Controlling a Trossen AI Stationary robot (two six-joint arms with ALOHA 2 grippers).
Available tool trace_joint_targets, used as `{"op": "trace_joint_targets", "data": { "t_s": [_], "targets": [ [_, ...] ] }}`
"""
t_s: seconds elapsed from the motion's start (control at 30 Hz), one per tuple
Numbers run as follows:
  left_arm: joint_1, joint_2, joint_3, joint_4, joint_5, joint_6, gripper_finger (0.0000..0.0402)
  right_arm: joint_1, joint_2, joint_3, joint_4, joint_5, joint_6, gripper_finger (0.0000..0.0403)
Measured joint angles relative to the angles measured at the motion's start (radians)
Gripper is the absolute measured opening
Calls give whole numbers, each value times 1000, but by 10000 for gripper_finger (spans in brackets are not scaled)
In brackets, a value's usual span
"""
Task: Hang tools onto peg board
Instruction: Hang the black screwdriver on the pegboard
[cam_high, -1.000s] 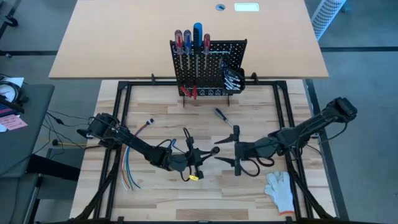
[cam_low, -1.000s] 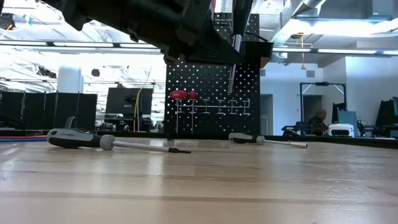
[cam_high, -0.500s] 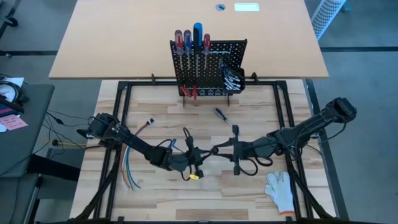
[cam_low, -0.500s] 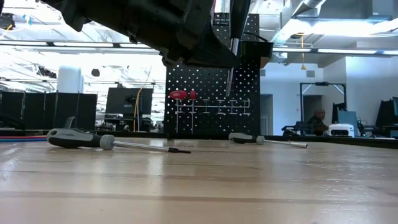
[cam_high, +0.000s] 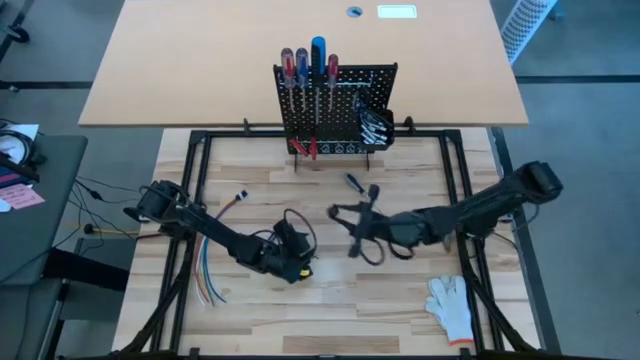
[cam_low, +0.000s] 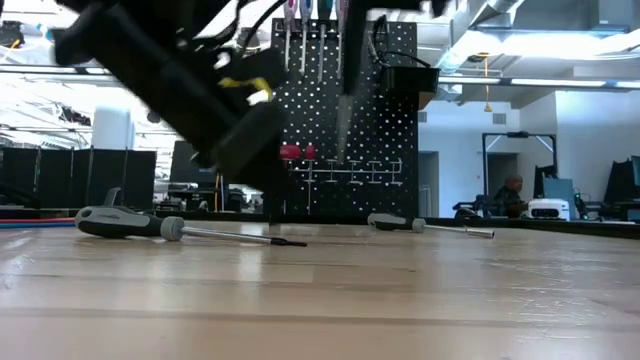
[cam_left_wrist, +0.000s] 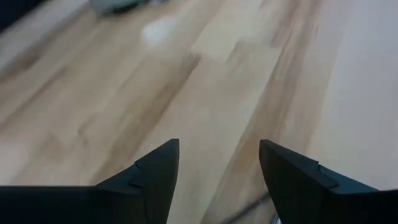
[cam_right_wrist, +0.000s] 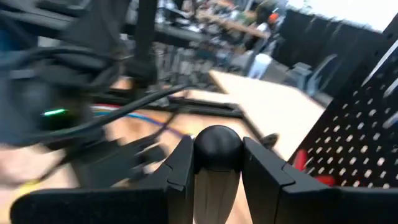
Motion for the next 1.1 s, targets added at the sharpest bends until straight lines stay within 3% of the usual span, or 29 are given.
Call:
{"op": "trace_joint_targets", "data": {
  "t_s": [0.13, 0.27, 0.6, 0.83, 1.1],
  "targets": [
    [-22, 1, -82, 92, -15, -40, 215, -101, 81, 23, 167, 0, -161, 96],
    [-29, 2, -124, 139, -29, -43, 209, -213, 94, 110, 144, 6, -199, 96],
    [-27, 1, -125, 179, -33, 10, 207, -412, 95, 265, -113, -51, -74, 96],
    [-27, 1, -125, 180, -33, 9, 207, -482, 108, 265, -145, -170, 23, 96],
    [-27, 1, -125, 180, -32, 8, 207, -494, 114, 266, -146, -176, 20, 96]
  ]
}}
